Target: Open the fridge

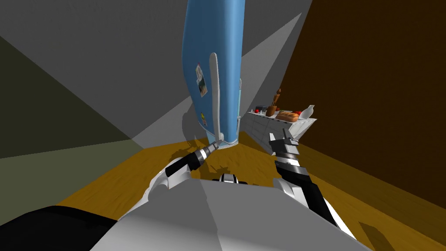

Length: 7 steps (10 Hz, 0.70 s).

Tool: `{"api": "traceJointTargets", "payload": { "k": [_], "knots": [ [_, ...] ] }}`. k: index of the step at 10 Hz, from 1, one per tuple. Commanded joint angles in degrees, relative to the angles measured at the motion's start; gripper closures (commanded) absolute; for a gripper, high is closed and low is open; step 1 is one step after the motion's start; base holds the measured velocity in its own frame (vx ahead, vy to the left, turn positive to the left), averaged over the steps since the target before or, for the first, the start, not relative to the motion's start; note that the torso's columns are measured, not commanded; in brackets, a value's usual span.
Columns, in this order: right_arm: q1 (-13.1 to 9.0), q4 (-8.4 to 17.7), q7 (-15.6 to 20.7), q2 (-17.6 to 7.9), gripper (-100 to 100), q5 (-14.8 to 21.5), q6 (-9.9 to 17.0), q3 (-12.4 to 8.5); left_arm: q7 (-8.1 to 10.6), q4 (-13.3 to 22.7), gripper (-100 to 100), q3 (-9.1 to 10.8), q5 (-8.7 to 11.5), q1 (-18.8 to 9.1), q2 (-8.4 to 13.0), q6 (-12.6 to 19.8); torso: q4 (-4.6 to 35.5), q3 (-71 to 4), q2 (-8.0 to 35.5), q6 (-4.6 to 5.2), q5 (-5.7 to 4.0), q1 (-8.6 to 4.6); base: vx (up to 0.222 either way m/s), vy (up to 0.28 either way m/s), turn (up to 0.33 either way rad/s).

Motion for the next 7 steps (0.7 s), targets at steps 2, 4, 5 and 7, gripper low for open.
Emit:
{"api": "traceJointTargets", "payload": {
  "k": [2, 4, 5, 7],
  "knots": [
    [0.0, 0.0, 0.0, 0.0, 0, 0.0, 0.0, 0.0, 0.27, -0.72, -100, 0.53, 2.39, -2.84, 1.05, 1.42, 0.01, 0.26, 0.31, 0.06, -0.03, -0.23, -0.103, 0.16, -0.023],
    [0.02, 0.0, 0.0, 0.02, 0, 0.0, 0.0, 0.01, 1.04, -1.17, -100, 2.07, 4.58, -5.35, 1.51, 3.79, -0.33, 0.13, -0.05, 0.33, -0.29, -1.26, -0.022, -0.045, 0.064],
    [0.02, -0.01, 0.0, 0.03, 0, 0.0, -0.01, 0.02, 1.43, -1.4, -100, 2.85, 5.68, -6.6, 1.73, 4.98, -0.21, 0.15, 0.05, 0.37, -0.33, -1.22, -0.005, -0.059, 0.021],
    [0.02, -0.01, 0.0, 0.03, 0, 0.0, -0.01, 0.02, 1.82, -1.62, -100, 3.62, 6.78, -7.85, 1.96, 6.16, 0.11, 0.38, 0.49, 0.24, -0.2, -0.62, -0.001, -0.042, 0.012]
  ]
}}
